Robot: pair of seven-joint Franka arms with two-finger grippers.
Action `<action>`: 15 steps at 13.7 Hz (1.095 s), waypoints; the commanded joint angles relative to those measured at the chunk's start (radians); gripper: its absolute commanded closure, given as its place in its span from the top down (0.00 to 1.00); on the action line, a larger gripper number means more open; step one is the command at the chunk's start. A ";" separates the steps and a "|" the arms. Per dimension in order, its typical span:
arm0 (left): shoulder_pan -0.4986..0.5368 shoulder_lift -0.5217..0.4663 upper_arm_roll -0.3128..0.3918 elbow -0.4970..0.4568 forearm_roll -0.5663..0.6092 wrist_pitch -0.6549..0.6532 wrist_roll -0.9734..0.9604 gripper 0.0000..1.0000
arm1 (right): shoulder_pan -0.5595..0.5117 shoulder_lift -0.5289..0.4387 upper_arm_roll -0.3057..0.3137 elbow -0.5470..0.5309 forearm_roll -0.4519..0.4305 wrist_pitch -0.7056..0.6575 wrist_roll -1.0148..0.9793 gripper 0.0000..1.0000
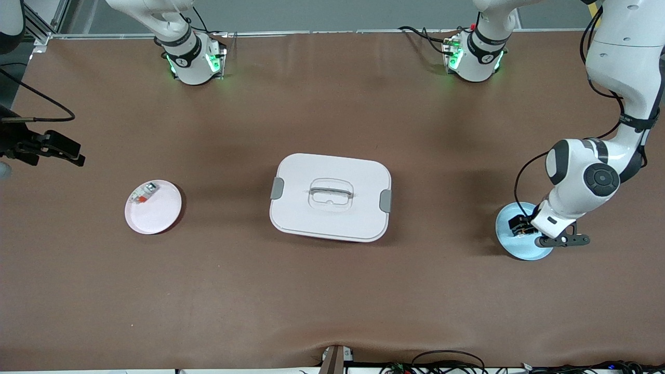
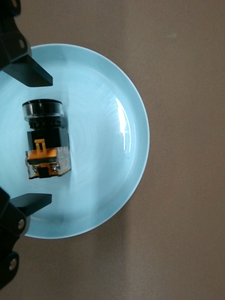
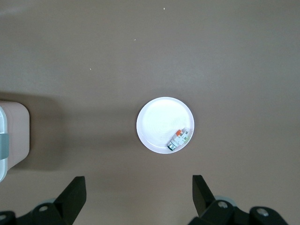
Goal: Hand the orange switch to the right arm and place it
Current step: 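Lower the left gripper and grasp the black-and-orange switch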
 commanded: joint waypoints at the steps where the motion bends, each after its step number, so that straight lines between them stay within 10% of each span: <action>1: 0.000 0.030 0.002 0.012 0.017 0.034 -0.021 1.00 | -0.019 0.008 0.012 0.021 0.013 -0.009 0.006 1.00; 11: 0.010 0.073 0.002 0.032 0.024 0.055 -0.021 1.00 | -0.004 0.008 0.015 0.020 0.016 -0.014 0.011 1.00; 12: 0.012 0.073 0.002 0.032 0.024 0.055 -0.021 0.94 | -0.002 0.008 0.016 0.020 0.016 -0.014 0.011 1.00; 15: 0.013 0.064 0.000 0.032 0.014 0.052 -0.027 0.22 | 0.022 0.006 0.016 0.018 0.016 -0.018 0.015 1.00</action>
